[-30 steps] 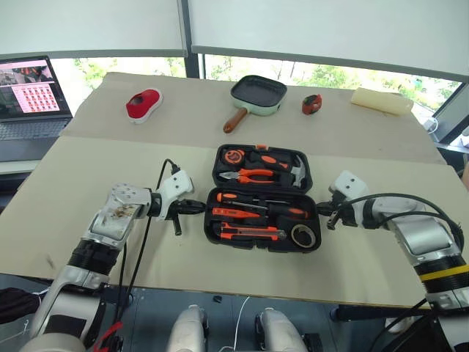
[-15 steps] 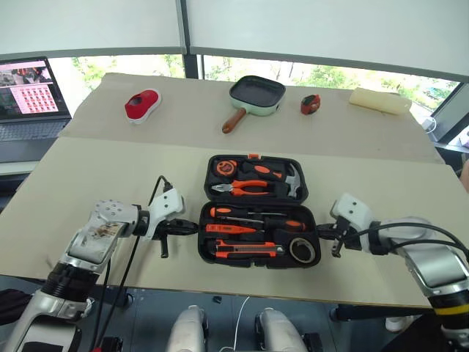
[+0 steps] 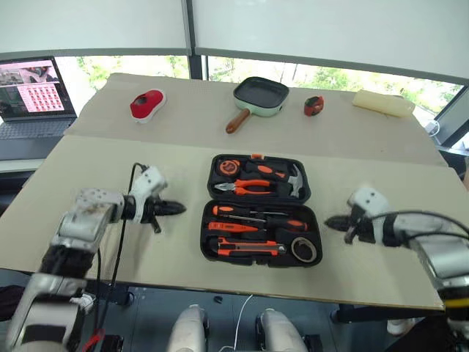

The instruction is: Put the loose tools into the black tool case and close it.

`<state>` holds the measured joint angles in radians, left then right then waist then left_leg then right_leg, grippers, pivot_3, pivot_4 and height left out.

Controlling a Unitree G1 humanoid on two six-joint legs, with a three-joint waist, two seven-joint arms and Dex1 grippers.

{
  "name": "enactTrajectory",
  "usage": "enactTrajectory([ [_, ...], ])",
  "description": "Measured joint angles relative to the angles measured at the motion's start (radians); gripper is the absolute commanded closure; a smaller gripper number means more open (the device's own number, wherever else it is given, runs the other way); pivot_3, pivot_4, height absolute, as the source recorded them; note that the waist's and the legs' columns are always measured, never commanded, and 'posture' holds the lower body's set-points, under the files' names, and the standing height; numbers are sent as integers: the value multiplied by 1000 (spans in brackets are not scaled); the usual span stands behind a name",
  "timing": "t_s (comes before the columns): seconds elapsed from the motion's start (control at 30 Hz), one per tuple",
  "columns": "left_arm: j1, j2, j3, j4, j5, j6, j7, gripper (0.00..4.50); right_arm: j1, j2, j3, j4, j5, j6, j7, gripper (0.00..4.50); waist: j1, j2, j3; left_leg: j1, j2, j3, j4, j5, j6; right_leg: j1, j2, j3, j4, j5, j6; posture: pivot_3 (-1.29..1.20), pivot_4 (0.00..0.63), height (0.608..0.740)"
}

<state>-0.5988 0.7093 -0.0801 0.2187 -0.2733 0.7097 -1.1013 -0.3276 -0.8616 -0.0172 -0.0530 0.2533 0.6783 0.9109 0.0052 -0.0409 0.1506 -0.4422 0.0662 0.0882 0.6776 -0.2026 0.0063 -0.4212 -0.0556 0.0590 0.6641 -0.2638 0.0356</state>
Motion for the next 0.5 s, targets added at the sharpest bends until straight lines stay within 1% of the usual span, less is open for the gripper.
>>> enactTrajectory([
  [0.07,-78,-38,24,22,-32,108,32,2381,-93,29,-10,37,21,58,-10,2388,-2,0,0,0,0,-1,-1,0,0,0,0,0,0,0,0,0,150,740],
  [0.1,-134,-76,48,61,-50,188,69,1984,-156,61,-14,78,40,108,-23,1980,-3,0,0,0,0,-1,0,0,0,0,0,0,0,0,0,0,150,740],
  [0.17,-238,-148,85,123,-82,322,148,1293,-262,130,-14,139,67,195,-54,1325,-5,0,0,-1,-1,-2,0,0,0,0,1,0,1,0,0,0,150,740],
  [0.23,-301,-195,113,170,-86,398,212,642,-335,180,-14,189,82,253,-89,725,-10,0,0,-2,-1,-2,-1,0,0,-1,0,0,0,0,0,0,150,740],
  [0.27,-326,-220,133,198,-87,434,253,217,-368,202,-15,224,83,284,-114,313,-11,0,0,-2,-1,-2,-1,0,0,-1,0,0,0,0,0,0,150,740],
  [0.4,-354,-287,173,290,-82,485,383,217,-455,267,-29,344,84,368,-194,313,-18,0,0,-3,-1,-2,-2,0,0,-2,0,0,0,0,0,0,150,740],
  [0.5,-354,-297,173,317,-76,488,428,217,-480,288,-35,402,82,385,-229,313,-19,0,0,-4,-1,-2,-3,0,0,-3,-1,0,0,0,0,0,150,740],
])
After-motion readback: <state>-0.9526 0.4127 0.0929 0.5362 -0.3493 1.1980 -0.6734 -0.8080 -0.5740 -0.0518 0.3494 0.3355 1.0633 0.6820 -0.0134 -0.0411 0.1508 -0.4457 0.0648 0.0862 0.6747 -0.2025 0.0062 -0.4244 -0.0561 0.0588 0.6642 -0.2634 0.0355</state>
